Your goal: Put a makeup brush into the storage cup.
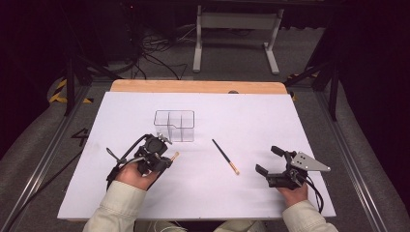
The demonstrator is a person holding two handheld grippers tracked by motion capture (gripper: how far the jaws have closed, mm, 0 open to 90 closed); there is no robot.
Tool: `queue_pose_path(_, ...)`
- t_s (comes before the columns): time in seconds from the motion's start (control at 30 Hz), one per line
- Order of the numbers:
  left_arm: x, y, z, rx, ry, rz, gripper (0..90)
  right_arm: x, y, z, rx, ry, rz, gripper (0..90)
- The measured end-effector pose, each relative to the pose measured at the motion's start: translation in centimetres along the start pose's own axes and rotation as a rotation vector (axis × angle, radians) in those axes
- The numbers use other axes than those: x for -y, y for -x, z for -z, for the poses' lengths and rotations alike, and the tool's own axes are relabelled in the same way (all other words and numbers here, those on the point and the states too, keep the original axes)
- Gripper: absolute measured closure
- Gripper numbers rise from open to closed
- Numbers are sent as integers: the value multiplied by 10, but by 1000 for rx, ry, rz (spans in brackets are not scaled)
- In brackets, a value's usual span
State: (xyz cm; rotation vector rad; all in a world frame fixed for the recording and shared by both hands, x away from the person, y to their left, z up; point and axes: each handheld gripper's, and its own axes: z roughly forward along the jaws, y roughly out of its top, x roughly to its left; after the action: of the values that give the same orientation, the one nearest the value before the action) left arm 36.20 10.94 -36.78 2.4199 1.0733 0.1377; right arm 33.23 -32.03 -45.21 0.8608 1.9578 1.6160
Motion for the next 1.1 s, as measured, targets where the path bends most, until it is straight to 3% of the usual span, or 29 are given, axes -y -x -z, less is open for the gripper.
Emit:
queue_pose_path(0.17,-1,4,16,-7,94,-35,833,0,0,0,1,-2,3,44)
queue_pose_path(0.23,-2,5,18,-8,109,-38,833,0,0,0,2,-2,4,44)
queue_pose_path(0.5,1,3,35,-2,271,-62,833,0,0,0,3,-1,5,45)
queue_pose_path(0.63,3,3,39,-5,335,-92,833,0,0,-1,3,-1,4,45)
queue_pose_path(0.9,8,-1,49,-22,465,-101,833,0,0,-1,1,0,4,45)
queue_pose_path(1.1,12,-6,50,0,549,-110,833,0,0,-1,1,0,6,45)
